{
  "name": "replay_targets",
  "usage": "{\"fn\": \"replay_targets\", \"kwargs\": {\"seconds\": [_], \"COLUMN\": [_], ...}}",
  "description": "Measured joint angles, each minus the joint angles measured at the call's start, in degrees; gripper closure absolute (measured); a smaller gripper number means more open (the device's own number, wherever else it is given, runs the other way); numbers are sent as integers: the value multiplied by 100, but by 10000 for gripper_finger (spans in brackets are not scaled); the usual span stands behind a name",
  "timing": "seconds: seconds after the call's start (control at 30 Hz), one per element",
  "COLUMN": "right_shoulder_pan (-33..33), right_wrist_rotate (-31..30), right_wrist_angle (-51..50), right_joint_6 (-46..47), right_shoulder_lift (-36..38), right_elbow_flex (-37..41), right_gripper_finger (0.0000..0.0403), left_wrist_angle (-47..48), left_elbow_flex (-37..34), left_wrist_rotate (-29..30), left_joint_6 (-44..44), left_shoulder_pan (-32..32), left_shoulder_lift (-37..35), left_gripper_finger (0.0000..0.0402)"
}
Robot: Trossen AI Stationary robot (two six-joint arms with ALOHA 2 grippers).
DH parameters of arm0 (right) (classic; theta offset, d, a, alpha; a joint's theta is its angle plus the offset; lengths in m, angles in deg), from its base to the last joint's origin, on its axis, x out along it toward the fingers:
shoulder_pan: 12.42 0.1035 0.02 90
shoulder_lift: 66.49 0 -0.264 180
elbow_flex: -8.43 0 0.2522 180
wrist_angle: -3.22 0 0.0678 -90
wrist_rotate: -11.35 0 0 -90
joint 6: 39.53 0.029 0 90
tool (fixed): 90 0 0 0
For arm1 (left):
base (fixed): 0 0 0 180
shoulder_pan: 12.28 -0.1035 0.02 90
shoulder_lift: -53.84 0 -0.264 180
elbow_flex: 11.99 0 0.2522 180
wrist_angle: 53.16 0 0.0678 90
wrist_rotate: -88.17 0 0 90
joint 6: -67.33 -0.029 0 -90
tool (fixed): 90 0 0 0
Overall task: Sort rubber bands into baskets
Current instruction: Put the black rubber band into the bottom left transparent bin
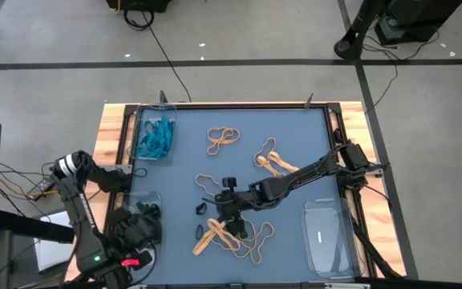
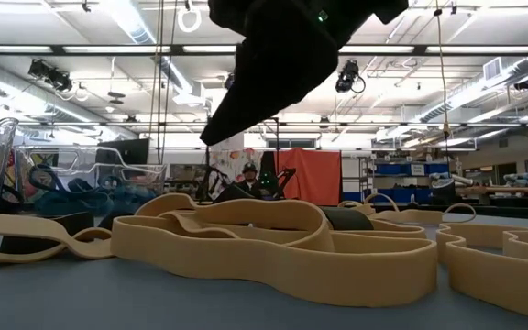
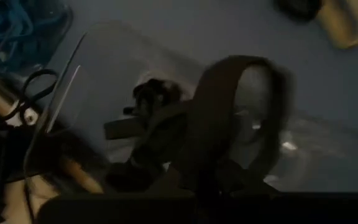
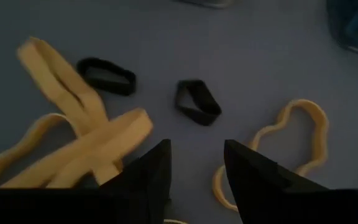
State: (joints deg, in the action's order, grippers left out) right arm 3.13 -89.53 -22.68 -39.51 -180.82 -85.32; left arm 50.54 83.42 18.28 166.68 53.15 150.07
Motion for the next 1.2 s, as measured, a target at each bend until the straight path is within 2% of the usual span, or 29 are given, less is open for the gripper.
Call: {"fn": "replay_targets", "kwargs": {"seconds": [0.07, 0.17, 0.3, 0.6, 0.77, 1.0, 1.1, 1.2], "right_shoulder_pan": [0, 15, 33, -47, -154, -434, -533, -595], "right_wrist_rotate": [174, 348, 350, 403, 898, 802, 916, 1055], "right_wrist_angle": [134, 452, 910, 1653, 2284, 2276, 2226, 2190], "right_joint_6": [24, 30, -5, -394, -723, -879, -877, -877], "right_shoulder_lift": [0, 0, 0, -12, -527, -1105, -1126, -1126], "right_elbow_flex": [0, 79, 279, 580, 568, 126, 65, 57], "right_gripper_finger": [243, 243, 243, 242, 231, 196, 192, 197], "left_wrist_angle": [-51, -217, -541, -447, -189, 4, 15, -60], "left_elbow_flex": [-255, -626, -988, -1377, -1412, -1410, -1410, -1410], "left_wrist_rotate": [-187, -301, -320, -471, -676, -557, -210, 451], "left_joint_6": [75, 696, 1117, 1642, 1720, 2292, 2255, 2172], "left_shoulder_pan": [60, 111, 139, 152, 286, 639, 707, 702], "left_shoulder_lift": [0, 7, 11, 9, -13, -251, -284, -284], "left_gripper_finger": [393, 389, 359, 217, 158, 150, 150, 157]}}
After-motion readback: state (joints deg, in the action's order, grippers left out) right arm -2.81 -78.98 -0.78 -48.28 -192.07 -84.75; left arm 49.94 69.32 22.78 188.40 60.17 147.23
